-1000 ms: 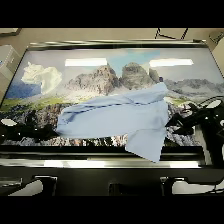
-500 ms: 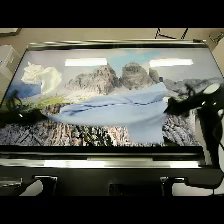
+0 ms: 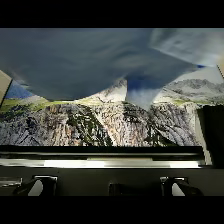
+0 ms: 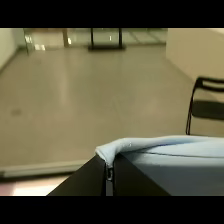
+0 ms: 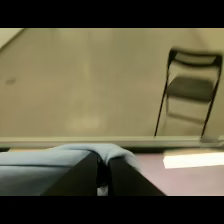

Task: Fold the clothes and pants, and hang the long-sleeved shirts on hangers.

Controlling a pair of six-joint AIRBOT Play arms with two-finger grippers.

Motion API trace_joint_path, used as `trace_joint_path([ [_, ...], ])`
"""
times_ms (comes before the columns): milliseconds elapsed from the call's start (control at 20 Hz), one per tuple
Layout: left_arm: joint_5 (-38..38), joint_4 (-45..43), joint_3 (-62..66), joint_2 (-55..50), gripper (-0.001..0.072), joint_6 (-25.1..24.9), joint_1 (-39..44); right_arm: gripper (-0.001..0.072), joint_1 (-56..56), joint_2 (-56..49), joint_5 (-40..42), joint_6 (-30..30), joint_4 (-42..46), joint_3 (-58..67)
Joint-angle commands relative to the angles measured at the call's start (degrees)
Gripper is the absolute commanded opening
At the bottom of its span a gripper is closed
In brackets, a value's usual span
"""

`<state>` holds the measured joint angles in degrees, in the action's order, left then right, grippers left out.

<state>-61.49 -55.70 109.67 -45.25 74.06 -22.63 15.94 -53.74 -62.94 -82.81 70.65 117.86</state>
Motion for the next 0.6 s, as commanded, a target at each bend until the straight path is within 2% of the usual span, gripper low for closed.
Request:
trace_joint_path([
  [0,3.4,-1.1,6.1,6.9,0.0025,2.7,0.0,0.0049,-0.1,10.4,-1.8,-3.5,7.8,2.5],
  [200,3.2,-2.9,6.1,10.0,0.0025,4.2,0.0,0.0049,-0.1,14.3,-3.8,-3.7,10.0,2.5],
  [350,-0.5,-3.0,6.0,8.8,0.0025,4.2,0.0,0.0049,-0.1,13.2,-6.3,-4.9,10.6,2.5],
  [450,-6.8,-3.0,5.0,6.1,0.0025,4.5,0.0,0.0049,-0.1,9.9,-12.3,-5.8,10.6,2.5],
  [550,-12.3,-1.7,0.0,2.4,0.0024,5.0,0.0,0.0048,-0.1,3.3,-23.3,-6.5,9.1,1.7],
])
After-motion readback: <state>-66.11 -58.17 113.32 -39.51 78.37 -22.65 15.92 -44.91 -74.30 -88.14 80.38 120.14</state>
